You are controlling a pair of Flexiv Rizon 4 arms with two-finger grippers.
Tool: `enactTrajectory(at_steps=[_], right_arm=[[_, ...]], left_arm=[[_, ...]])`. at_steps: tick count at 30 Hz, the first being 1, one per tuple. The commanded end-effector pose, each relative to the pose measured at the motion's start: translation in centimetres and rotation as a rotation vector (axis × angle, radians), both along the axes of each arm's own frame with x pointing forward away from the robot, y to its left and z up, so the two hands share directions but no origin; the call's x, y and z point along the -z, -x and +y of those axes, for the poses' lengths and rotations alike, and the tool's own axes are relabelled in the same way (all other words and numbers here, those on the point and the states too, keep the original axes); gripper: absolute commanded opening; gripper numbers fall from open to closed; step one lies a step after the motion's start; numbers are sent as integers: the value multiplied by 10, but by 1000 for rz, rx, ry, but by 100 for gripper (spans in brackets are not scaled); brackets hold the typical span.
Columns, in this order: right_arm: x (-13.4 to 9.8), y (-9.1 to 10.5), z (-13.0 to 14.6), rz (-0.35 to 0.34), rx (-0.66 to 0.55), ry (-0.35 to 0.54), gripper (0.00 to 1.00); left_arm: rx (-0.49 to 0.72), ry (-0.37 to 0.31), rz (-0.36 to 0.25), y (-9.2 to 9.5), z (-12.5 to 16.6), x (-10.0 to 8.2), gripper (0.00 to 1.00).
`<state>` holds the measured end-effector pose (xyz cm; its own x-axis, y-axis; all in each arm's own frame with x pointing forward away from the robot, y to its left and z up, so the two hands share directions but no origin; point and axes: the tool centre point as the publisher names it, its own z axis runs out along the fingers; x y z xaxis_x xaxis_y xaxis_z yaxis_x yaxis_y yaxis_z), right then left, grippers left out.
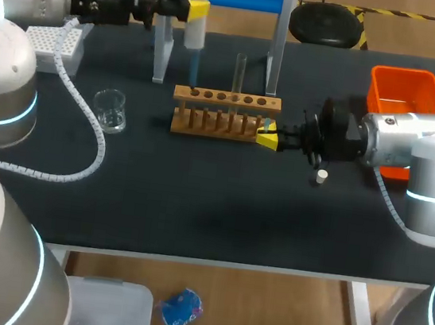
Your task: Invert the test tube, pick up the pipette, mount the tip to pipette, aspirate from beaker and dispense into the tube, eject the tip, return the pipette, and cap with the stopper.
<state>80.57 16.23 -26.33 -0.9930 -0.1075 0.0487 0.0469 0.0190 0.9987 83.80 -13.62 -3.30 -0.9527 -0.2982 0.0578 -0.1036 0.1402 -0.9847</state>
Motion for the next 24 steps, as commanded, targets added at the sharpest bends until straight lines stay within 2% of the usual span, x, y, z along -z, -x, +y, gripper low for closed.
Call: enactTrajectory(at_steps=[1,14,18,24], right_arm=[[1,0,0,-1,0,-1,0],[1,0,0,-1,0,-1,0],[1,0,0,-1,0,-1,0],[1,0,0,-1,0,-1,0]], left_arm=[[365,27,47,4,-2,2,0],[365,27,47,4,-2,2,0],[421,36,40,-2,-23,2,0],[513,42,-1,11,-57,1,0]])
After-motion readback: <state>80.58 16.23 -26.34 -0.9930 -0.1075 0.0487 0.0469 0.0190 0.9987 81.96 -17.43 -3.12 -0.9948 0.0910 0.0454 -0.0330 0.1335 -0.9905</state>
